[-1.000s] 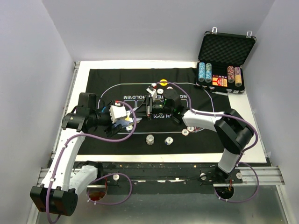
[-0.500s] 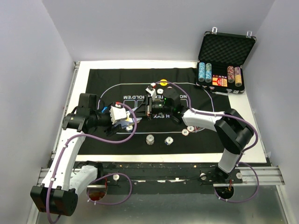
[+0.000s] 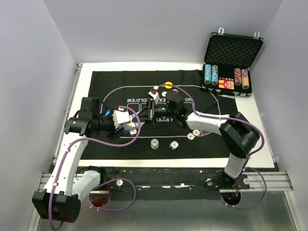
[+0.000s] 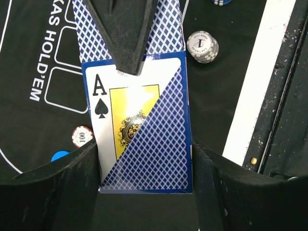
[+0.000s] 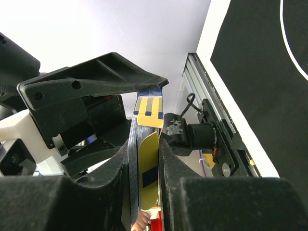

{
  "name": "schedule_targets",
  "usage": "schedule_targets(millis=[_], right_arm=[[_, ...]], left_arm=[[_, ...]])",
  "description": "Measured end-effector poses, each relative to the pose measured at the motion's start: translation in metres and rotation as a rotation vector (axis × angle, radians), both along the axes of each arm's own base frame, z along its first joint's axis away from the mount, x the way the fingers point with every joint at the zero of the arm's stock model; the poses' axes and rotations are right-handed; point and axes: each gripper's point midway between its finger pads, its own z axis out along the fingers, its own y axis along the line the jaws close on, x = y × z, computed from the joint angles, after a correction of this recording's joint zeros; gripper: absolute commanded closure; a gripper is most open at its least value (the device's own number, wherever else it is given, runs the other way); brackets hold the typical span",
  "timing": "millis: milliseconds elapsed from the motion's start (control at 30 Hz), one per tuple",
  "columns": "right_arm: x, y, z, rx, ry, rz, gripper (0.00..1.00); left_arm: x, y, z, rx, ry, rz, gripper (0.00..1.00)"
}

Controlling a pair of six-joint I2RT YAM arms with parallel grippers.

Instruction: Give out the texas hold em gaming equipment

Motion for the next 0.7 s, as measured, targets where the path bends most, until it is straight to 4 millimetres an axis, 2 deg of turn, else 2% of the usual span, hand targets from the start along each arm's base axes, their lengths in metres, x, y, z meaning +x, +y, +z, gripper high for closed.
schedule_targets(millis=[233, 400, 500, 700], right_arm=[[0.000, 0.005, -0.005, -0.013, 0.005, 0.010, 0.63], [-0.001, 0.009, -0.001, -0.020, -0.009, 0.020, 0.43], [-0.003, 0.012, 0.004, -0.013, -0.038, 0.033, 0.37], [-0.007, 0.013, 0.001, -0.034, -0.070, 0.056, 0.33]], left_arm=[[-0.002, 0.004, -0.006, -0.001, 0.016, 0.015, 0.53], [-0.003, 0.007, -0.008, -0.005, 0.032, 0.030, 0.55], [-0.004, 0.009, -0.008, -0.011, 0.041, 0.039, 0.56], [-0.011, 0.011, -0.009, -0.012, 0.049, 0.042, 0.56]])
